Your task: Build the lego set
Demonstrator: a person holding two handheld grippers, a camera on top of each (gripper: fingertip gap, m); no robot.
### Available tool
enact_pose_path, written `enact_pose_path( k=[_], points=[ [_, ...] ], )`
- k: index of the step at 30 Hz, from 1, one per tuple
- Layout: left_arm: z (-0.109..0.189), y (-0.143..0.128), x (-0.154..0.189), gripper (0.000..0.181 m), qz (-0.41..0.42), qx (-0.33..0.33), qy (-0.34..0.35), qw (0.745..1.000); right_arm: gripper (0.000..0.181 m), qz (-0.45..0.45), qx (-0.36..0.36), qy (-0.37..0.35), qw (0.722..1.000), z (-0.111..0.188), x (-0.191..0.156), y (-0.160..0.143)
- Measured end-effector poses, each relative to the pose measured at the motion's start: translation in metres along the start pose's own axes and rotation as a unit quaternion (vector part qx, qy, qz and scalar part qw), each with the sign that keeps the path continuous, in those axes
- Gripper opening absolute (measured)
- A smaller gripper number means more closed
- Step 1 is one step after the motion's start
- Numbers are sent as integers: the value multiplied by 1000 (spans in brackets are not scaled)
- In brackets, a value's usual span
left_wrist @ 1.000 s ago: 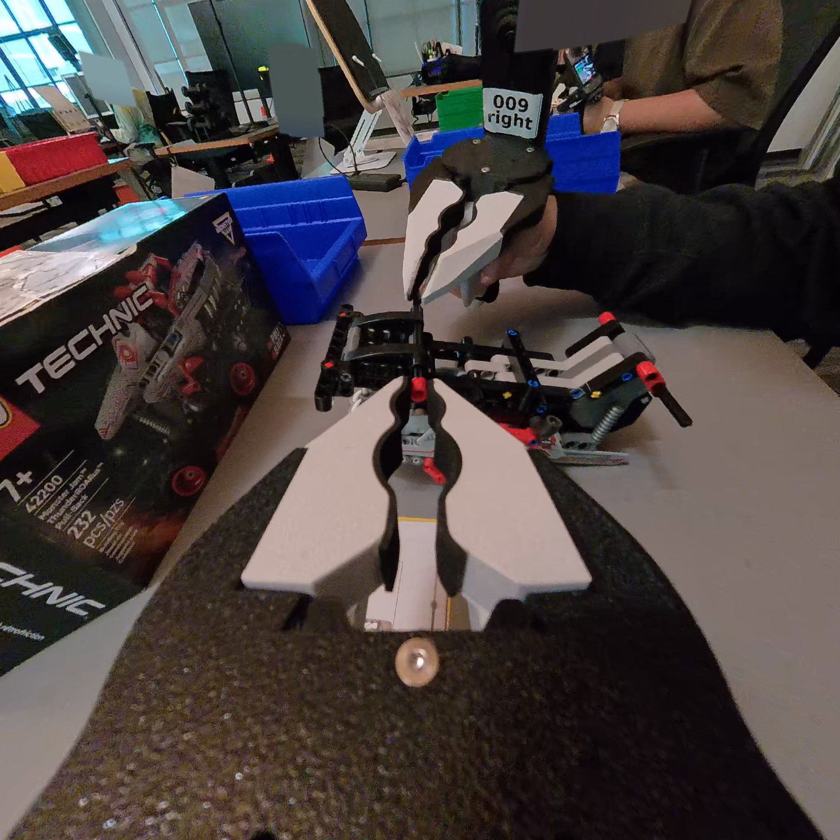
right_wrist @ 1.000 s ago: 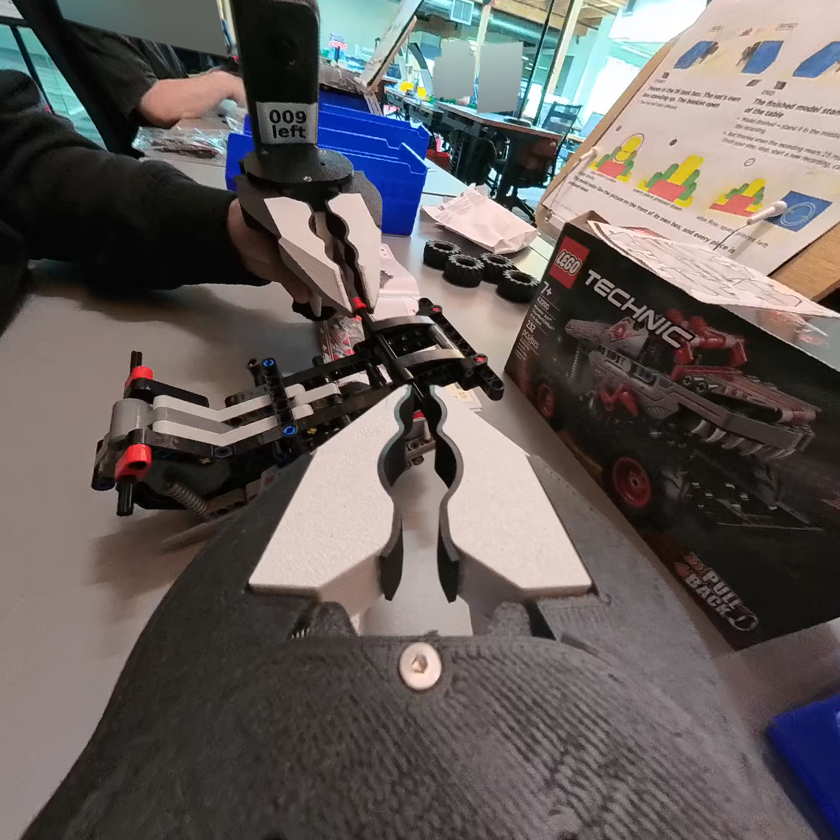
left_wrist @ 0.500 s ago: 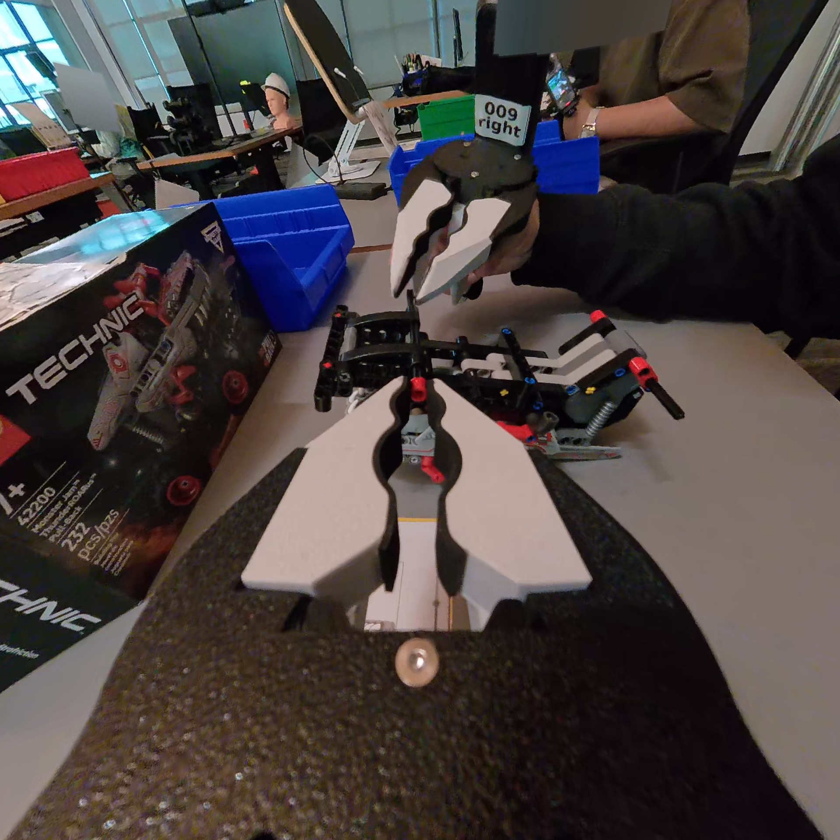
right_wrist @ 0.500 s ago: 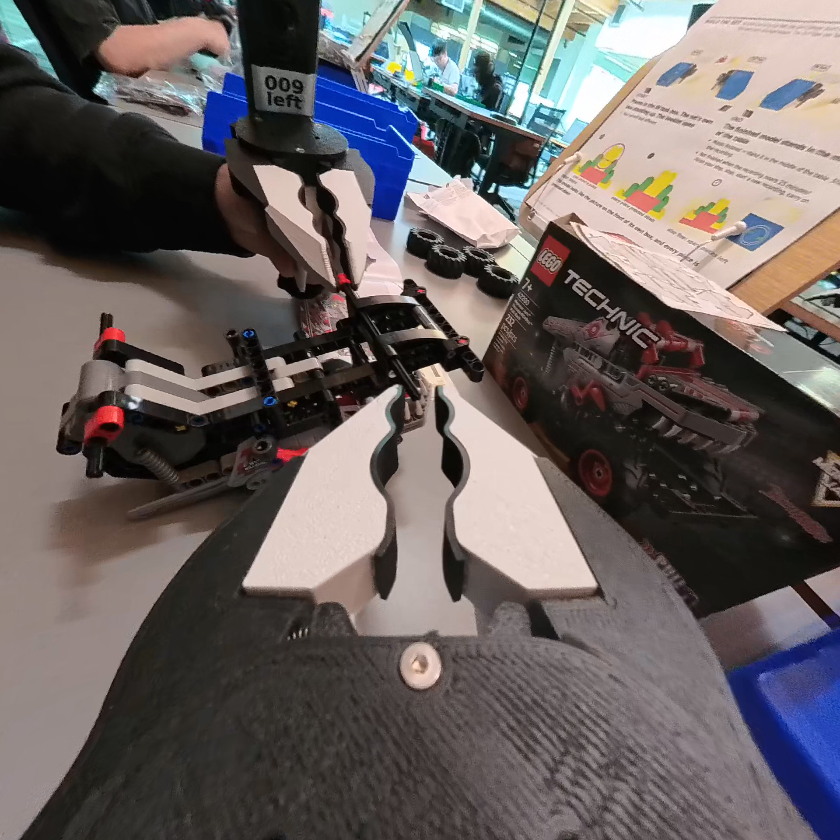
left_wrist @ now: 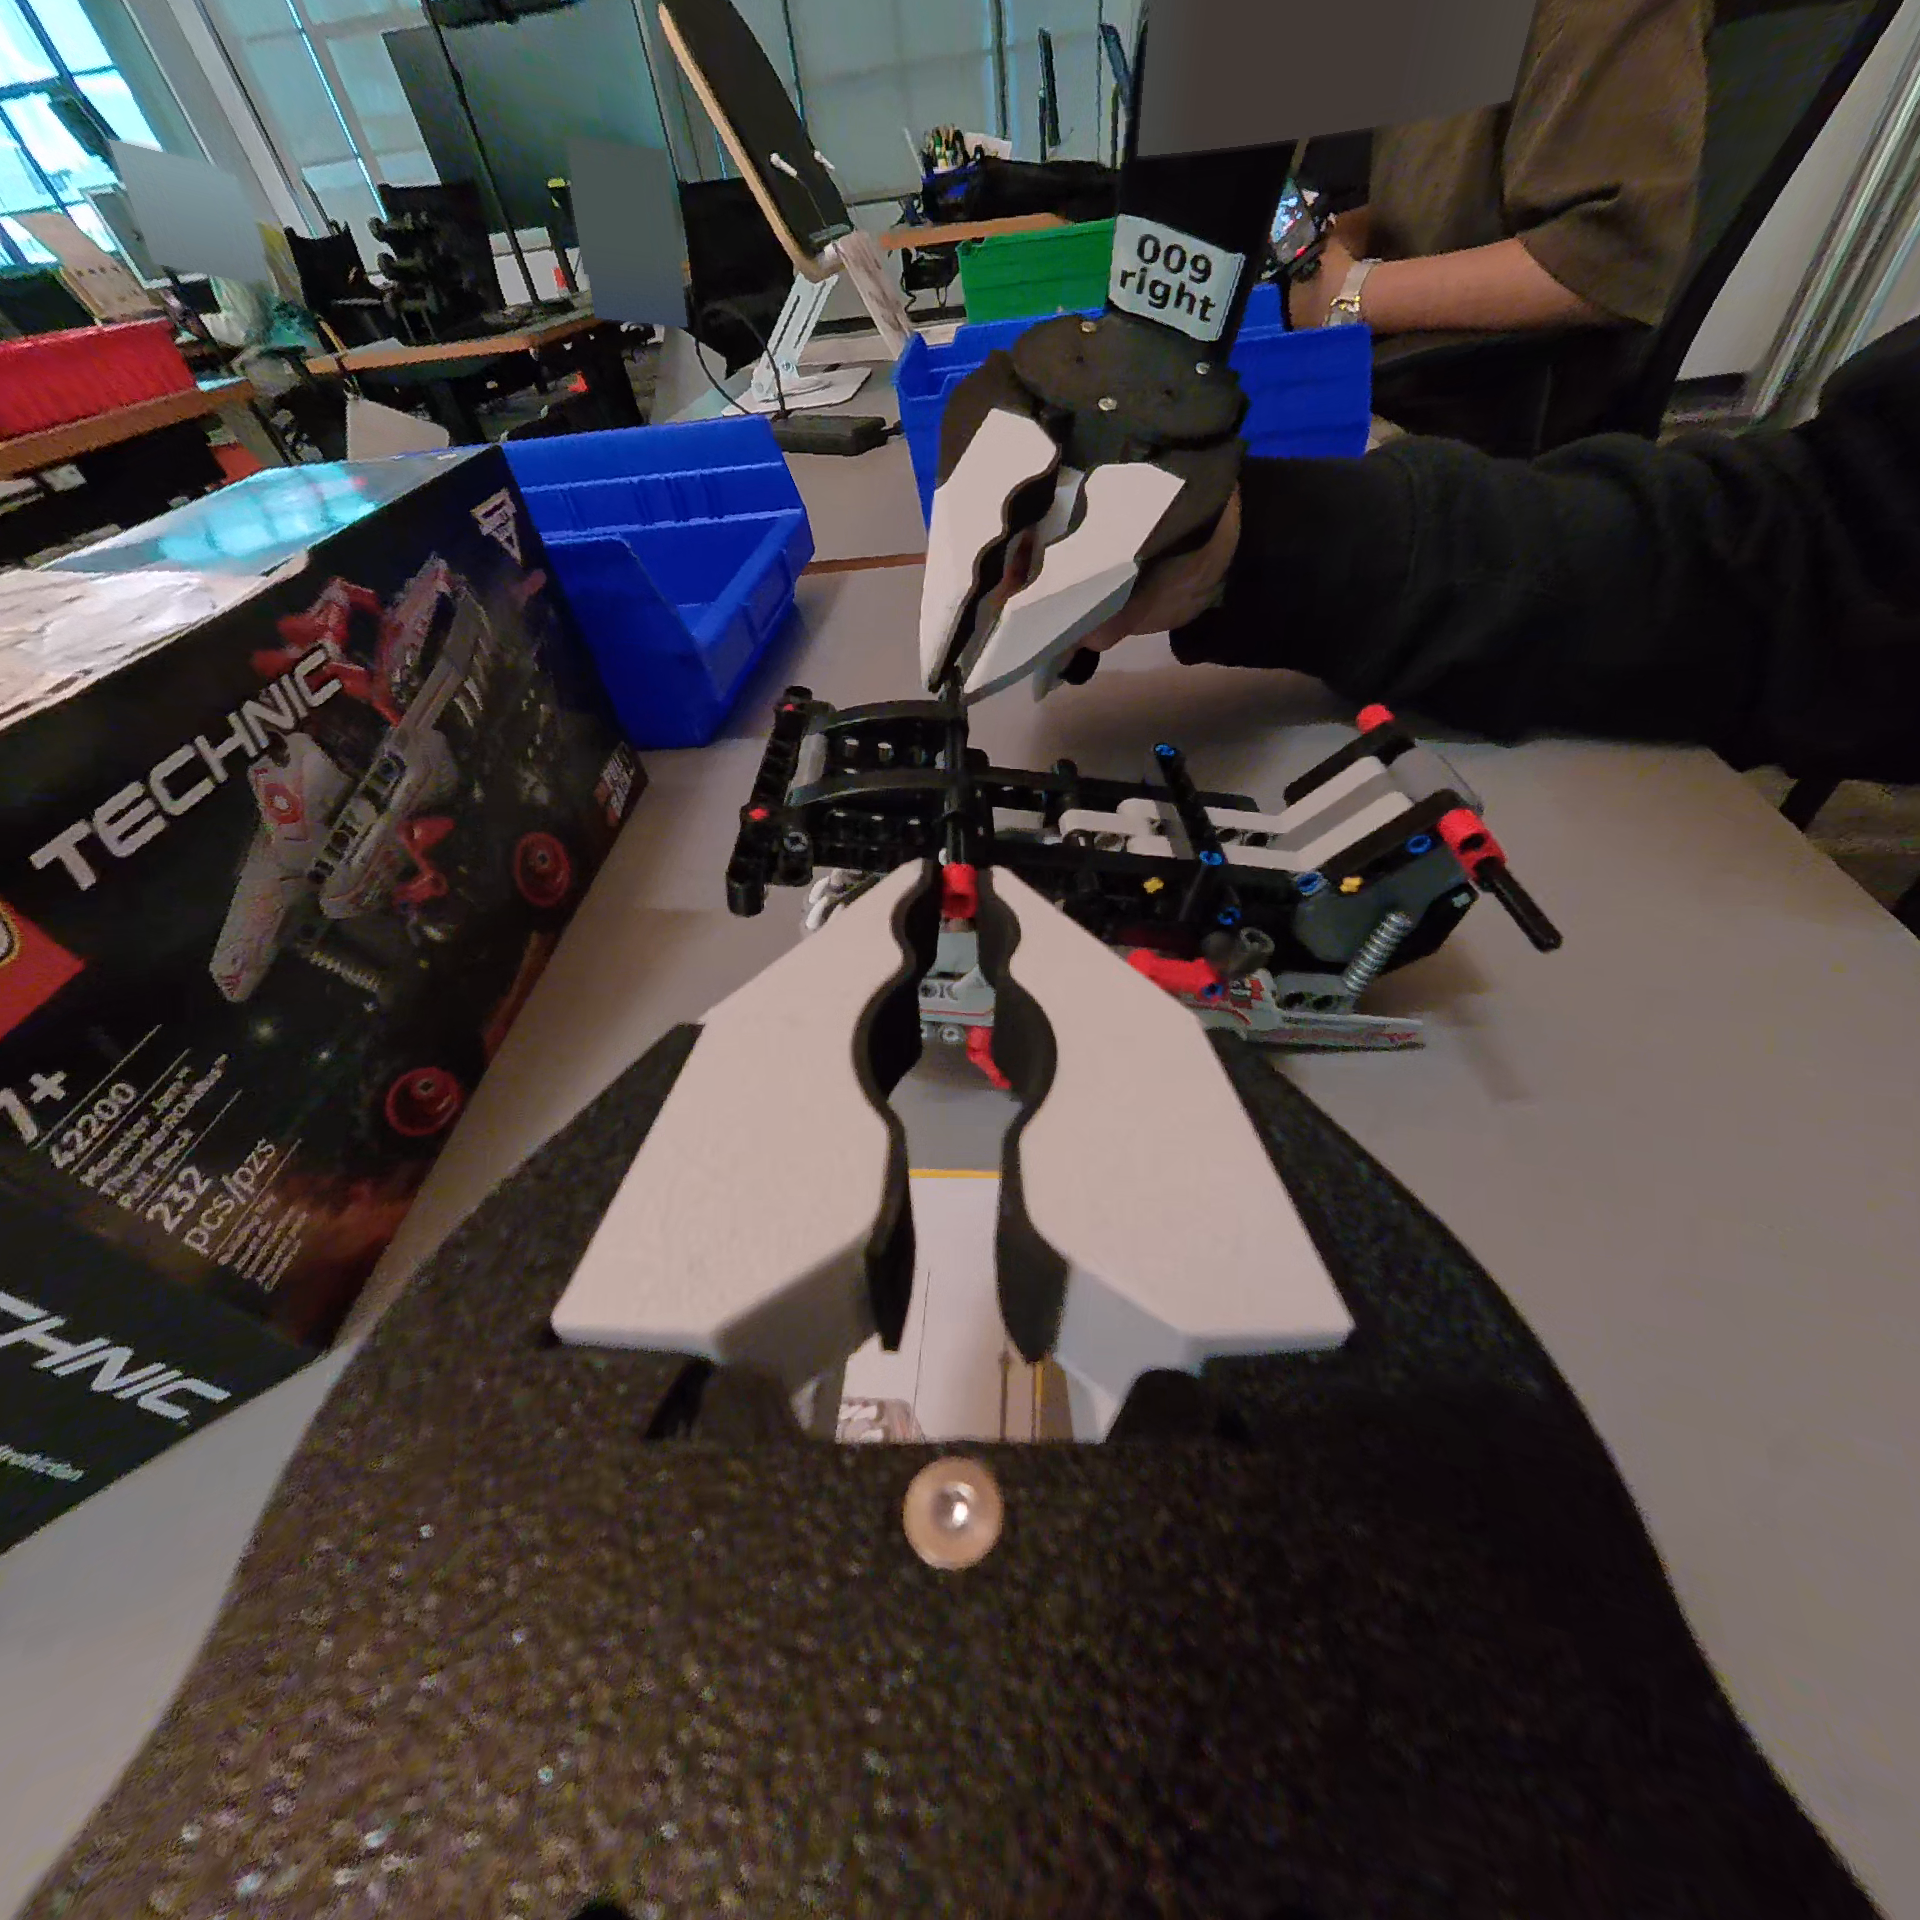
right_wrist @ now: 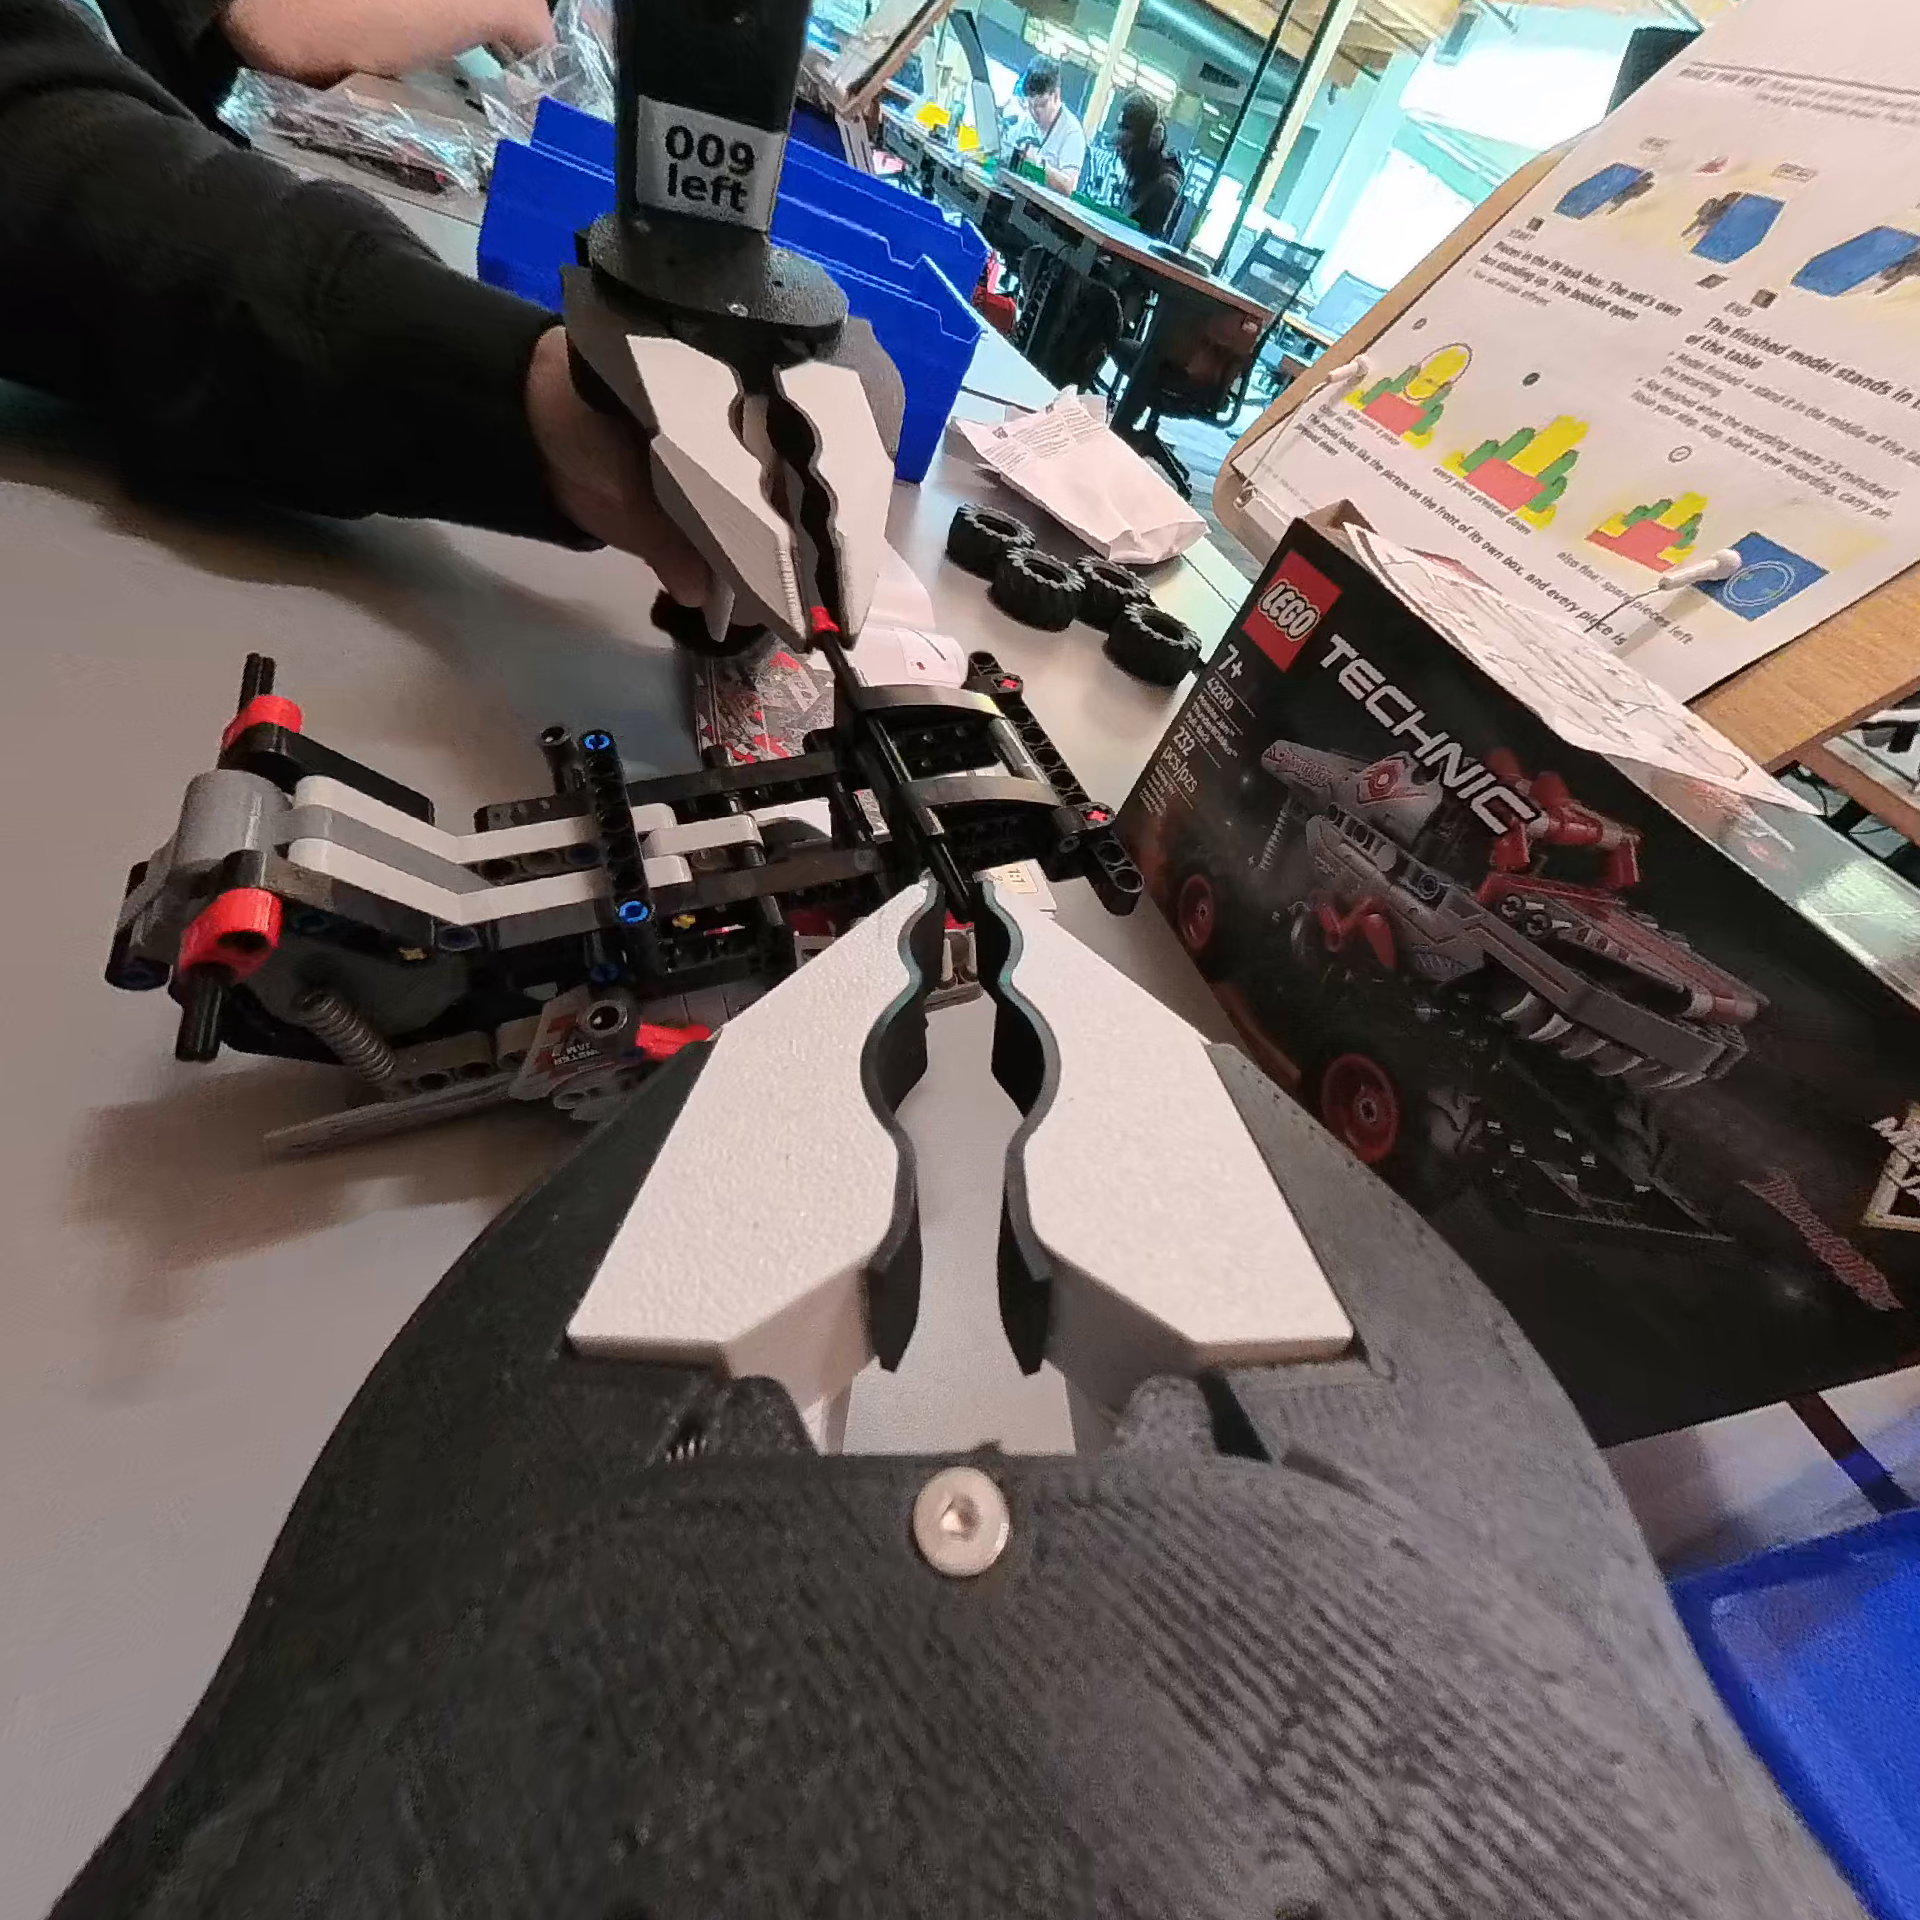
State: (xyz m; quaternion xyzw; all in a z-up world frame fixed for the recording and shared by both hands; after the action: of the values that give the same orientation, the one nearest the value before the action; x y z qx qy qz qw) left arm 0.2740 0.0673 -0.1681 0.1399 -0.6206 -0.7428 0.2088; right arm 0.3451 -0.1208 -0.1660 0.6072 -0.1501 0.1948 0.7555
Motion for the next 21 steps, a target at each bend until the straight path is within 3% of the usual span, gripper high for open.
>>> enact_pose_path(
  k=[6,11,21],
  points=[
    [-1,-1,-3,4,70,14,-18,997,4,16,-12,-6,1000,0,0,1],
    [-1,-2,0,4,-30,17,16,999,4,17,-13,-9,1000,-1,0,0],
    [-3,-2,-1,5,0,33,28,999,4,12,-5,-13,1000,1,0,-3]
  ],
)
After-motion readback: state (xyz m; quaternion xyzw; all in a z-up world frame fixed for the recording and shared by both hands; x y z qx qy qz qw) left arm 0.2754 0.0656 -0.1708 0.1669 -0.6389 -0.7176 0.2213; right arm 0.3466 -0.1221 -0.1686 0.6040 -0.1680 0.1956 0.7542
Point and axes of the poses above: each gripper's, where its closed fingertips meet, z back along the fingers, y out of its top, x = y × z across the jaws, the point moved 7 cm from there along z, back along the fingers, and after that the axes turned 9 degrees about z, right-handed, at the moved point
